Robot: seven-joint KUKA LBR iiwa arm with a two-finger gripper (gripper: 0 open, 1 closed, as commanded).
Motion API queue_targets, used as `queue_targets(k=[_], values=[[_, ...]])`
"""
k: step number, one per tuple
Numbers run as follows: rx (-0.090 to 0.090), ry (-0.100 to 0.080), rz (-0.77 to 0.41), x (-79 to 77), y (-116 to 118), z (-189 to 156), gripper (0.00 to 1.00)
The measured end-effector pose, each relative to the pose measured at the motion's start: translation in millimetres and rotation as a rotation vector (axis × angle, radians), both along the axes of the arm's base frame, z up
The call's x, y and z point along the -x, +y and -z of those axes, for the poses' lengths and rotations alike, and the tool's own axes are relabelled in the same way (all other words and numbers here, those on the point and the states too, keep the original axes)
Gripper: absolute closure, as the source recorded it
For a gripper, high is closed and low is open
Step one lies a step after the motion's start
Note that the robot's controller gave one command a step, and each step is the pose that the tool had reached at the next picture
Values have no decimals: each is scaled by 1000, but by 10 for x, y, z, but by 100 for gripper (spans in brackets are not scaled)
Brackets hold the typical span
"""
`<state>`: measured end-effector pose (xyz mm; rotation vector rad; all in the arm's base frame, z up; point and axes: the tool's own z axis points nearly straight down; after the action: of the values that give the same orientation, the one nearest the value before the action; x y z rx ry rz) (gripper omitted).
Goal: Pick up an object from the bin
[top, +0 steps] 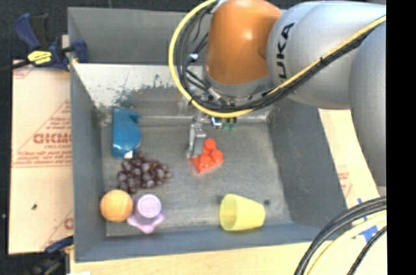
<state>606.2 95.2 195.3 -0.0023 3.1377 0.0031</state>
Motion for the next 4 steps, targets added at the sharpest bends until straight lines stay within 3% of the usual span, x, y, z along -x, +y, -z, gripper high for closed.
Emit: queue_targets(k=[1,2,3,4], values=[[1,-3,-225,81,393,1107,0],[4,-11,-305,216,463,614,0],[1,2,-155,278,691,949,0],[2,-14,-186,284,638,1236,0]])
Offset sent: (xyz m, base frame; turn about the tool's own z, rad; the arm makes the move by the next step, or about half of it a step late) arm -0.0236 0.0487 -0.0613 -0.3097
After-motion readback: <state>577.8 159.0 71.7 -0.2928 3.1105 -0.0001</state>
